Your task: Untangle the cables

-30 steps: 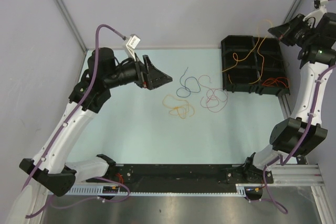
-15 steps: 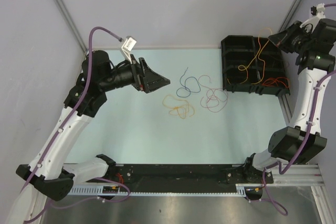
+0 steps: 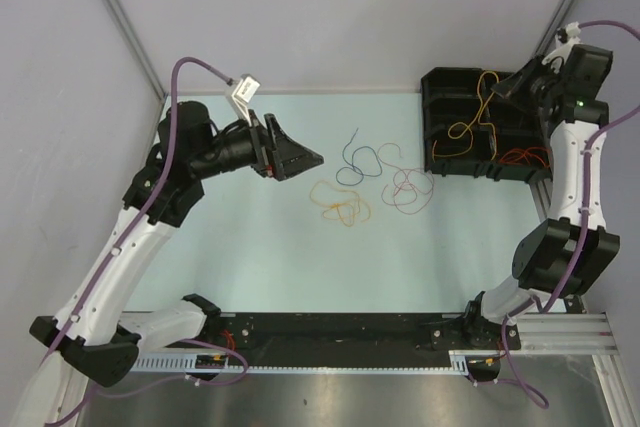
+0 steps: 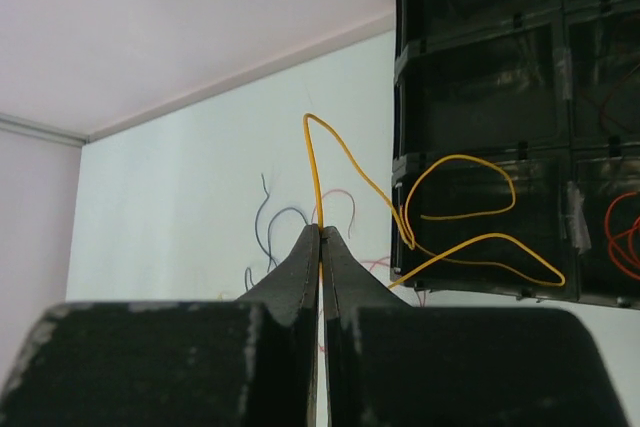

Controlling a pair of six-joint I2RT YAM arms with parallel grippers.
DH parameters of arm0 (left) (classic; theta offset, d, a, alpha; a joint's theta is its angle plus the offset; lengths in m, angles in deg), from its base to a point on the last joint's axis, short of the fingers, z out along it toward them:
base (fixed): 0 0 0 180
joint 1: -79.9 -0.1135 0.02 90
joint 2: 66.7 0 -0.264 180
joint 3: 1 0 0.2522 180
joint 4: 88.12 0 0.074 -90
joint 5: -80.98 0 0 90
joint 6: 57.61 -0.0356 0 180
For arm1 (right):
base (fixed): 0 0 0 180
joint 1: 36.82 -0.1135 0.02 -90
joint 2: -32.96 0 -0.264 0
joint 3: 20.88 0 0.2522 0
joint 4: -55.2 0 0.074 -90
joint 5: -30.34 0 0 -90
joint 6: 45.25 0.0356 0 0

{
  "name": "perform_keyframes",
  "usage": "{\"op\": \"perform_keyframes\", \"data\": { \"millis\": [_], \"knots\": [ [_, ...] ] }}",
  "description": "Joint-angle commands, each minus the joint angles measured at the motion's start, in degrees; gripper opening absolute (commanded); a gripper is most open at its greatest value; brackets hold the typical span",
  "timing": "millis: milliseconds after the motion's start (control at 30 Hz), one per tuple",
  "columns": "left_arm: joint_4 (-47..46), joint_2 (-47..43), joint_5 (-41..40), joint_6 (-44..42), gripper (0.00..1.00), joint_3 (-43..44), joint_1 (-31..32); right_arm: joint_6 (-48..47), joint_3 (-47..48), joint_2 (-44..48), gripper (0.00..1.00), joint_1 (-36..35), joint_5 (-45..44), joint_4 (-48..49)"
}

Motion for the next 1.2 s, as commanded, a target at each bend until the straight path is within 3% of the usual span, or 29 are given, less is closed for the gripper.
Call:
{"op": "perform_keyframes", "data": {
  "millis": [0, 167, 267, 300, 400, 467, 633, 767, 800, 867, 1167],
  "knots": [
    [-0.99, -2.16, -4.83, 3.33, 1.0, 1.98, -0.78, -1.21, -2.13, -0.82, 0.0, -2.36, -2.18, 4.32],
    [-9.67, -1.73, -5.63, 12.03, 1.0, 5.59, -3.24, -0.59, -4.59, -2.66, 0.0, -3.76, -3.76, 5.73],
    [-22.39, -2.6, -5.98, 29.28, 1.0, 2.8, -6.84, -0.16, -5.82, -3.98, 0.0, -4.12, -4.29, 6.61],
    [-33.57, -2.95, -6.68, 33.37, 1.0, 1.04, -8.59, 0.02, -6.0, -5.03, 0.0, -4.29, -4.47, 6.87],
    [-52.14, -4.8, -14.46, 48.93, 1.0, -6.26, -11.32, 0.81, -6.43, -6.35, 0.0, -4.99, -5.08, 7.23],
    [-56.17, -4.46, -18.27, 56.39, 1.0, -7.33, -12.38, 0.29, -6.7, -7.41, 0.0, -5.69, -6.74, 7.23],
    [-51.54, -2.26, -27.13, 53.9, 1.0, 2.06, -14.32, -0.77, -8.01, -9.87, 0.0, -6.75, -12.11, 6.7],
    [-37.14, 2.04, -30.24, 47.15, 1.0, 19.59, -14.93, -0.33, -9.16, -13.11, 0.0, -7.1, -16.49, 7.58],
    [-29.72, 4.31, -30.67, 46.16, 1.0, 23.22, -14.85, -0.33, -8.9, -13.91, 0.0, -7.28, -17.21, 6.8],
    [-25.27, 5.74, -32.08, 45.11, 1.0, 29.9, -15.11, -0.42, -7.93, -15.4, 0.0, -7.8, -20.7, 5.48],
    [-30.77, 7.24, -33.14, 51.33, 1.0, 34.07, -15.11, 0.03, -10.65, -18.92, 0.0, -8.6, -24.86, 4.06]
  ]
}}
